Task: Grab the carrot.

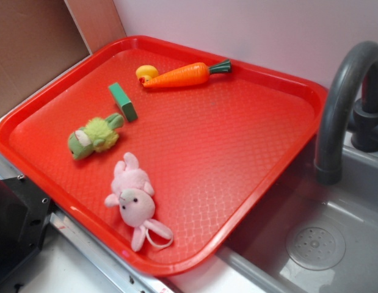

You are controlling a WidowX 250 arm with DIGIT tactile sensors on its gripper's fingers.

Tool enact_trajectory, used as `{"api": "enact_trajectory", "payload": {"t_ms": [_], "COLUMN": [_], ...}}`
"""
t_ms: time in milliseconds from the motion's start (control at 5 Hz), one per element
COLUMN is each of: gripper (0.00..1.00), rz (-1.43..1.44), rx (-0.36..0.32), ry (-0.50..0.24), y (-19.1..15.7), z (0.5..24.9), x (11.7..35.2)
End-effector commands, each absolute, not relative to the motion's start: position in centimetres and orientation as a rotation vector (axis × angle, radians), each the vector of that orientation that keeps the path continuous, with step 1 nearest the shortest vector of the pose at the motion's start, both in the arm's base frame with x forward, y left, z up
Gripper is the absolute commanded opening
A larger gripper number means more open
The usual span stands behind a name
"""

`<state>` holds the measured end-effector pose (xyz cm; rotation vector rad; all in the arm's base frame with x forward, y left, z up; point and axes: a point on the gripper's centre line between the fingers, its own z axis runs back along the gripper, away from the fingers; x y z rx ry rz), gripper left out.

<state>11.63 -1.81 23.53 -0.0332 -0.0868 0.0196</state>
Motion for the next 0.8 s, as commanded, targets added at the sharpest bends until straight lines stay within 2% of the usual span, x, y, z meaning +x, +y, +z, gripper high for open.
{"api": "enact_trajectory", "payload": {"t_ms": [0,200,400,600], "gripper": [1.00,1.00,1.00,1.00], "rz": [0.020,-0.044,-0.148,-0.200], "rx": [-0.033,-0.056,0.033,0.067], "ry": [-0.087,-0.112,-0.122,-0.138], "y": [-1.8,-0.4,0.2,0.4], "z": [23.5,22.4,21.4,20.4], "x": [11.6,13.7,15.9,17.4]}}
